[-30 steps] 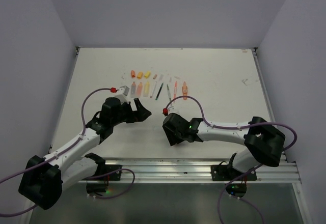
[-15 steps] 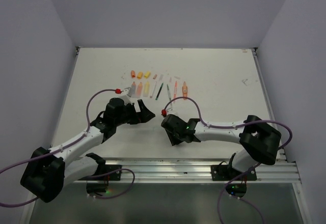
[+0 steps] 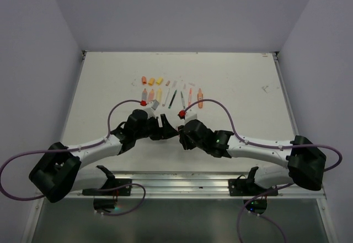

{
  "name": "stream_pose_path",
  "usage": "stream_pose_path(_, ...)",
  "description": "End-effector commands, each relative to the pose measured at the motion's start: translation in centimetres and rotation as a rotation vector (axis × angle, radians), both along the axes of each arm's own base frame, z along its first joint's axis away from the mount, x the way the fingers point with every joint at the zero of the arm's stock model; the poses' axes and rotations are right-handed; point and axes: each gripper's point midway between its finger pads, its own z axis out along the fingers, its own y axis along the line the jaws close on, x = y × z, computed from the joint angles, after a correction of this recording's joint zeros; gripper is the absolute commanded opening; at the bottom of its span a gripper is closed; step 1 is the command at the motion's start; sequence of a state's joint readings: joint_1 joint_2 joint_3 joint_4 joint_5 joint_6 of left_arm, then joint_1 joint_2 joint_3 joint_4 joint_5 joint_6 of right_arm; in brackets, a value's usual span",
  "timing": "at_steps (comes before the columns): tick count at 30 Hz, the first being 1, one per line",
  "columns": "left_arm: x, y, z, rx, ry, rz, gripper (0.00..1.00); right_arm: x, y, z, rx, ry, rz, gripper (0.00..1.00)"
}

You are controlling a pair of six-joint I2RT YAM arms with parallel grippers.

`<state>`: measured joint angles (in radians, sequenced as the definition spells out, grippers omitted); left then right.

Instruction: Open the pen caps

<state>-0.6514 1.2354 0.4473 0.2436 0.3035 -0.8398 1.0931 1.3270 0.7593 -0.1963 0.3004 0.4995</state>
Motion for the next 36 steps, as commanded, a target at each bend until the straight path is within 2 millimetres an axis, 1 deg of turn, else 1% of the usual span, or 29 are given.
stream_pose_path(1,1.5,-2.0,4.1,-0.113,-0.088,-0.007,0.73,1.3,0.6,2.3,0.068,-0.113,-0.006,0.2)
stream_pose_path(3,1.6,-2.2,4.5,-0.126,-0.095,-0.011,0.71,1.3,0.6,2.3,0.08,-0.122,-0.002,0.2)
stream_pose_path(7,1.8,-2.3,4.4,-0.134,-0.086,0.005,0.68,1.3,0.6,2.2,0.086,-0.13,0.003,0.2)
stream_pose_path(9,2.0,-2.4,4.4,-0.142,-0.087,0.014,0.64,1.2,0.6,2.1,0.088,-0.127,0.007,0.2)
stream_pose_path(13,2.5,-2.6,4.2,-0.157,-0.074,0.039,0.62,1.2,0.8,2.4,0.108,-0.135,0.01,0.19)
stream_pose_path(17,2.7,-3.2,4.3,-0.181,-0.066,0.048,0.52,1.2,0.8,2.5,0.114,-0.141,0.011,0.19)
stream_pose_path(18,2.8,-3.3,4.4,-0.183,-0.068,0.049,0.47,1.3,0.8,2.5,0.115,-0.141,0.009,0.2)
stream_pose_path(20,2.8,-3.6,4.5,-0.184,-0.072,0.041,0.44,1.3,0.8,2.5,0.112,-0.142,0.009,0.19)
stream_pose_path(22,2.8,-3.7,4.9,-0.192,-0.084,0.036,0.39,1.3,0.7,2.5,0.114,-0.144,0.006,0.19)
stream_pose_path(23,2.8,-3.8,5.1,-0.197,-0.092,0.032,0.34,1.3,0.7,2.5,0.113,-0.143,0.008,0.19)
stream_pose_path(25,2.7,-4.0,5.3,-0.203,-0.099,0.024,0.27,1.2,0.6,2.5,0.114,-0.144,0.008,0.19)
stream_pose_path(26,2.7,-4.0,5.4,-0.207,-0.105,0.018,0.23,1.2,0.6,2.5,0.115,-0.145,0.01,0.19)
stream_pose_path(27,2.6,-4.1,5.5,-0.211,-0.111,0.011,0.14,1.1,0.5,2.4,0.113,-0.143,0.009,0.19)
stream_pose_path(28,2.4,-4.2,5.8,-0.219,-0.123,-0.011,0.1,1.2,0.8,2.8,0.137,-0.152,0.011,0.19)
stream_pose_path(29,2.3,-4.3,6.2,-0.23,-0.134,-0.021,0.03,1.1,0.8,3.2,0.153,-0.156,0.018,0.2)
stream_pose_path(30,2.2,-4.3,6.2,-0.234,-0.139,-0.028,0.0,1.0,0.9,3.4,0.167,-0.159,0.02,0.21)
stream_pose_path(32,1.9,-4.4,7.1,-0.253,-0.175,-0.054,0.0,0.6,1.1,4.1,0.202,-0.16,0.044,0.24)
stream_pose_path(33,1.9,-4.4,7.4,-0.255,-0.192,-0.06,0.0,0.5,1.2,4.3,0.213,-0.162,0.051,0.32)
stream_pose_path(34,1.8,-4.3,7.7,-0.244,-0.222,-0.076,0.0,0.4,1.2,4.5,0.22,-0.167,0.059,0.37)
stream_pose_path(35,1.8,-4.2,7.9,-0.236,-0.241,-0.086,0.0,0.3,1.2,5.4,0.241,-0.177,0.065,0.41)
stream_pose_path(36,2.0,-4.2,8.6,-0.233,-0.267,-0.094,0.0,0.1,1.1,5.7,0.245,-0.182,0.078,0.5)
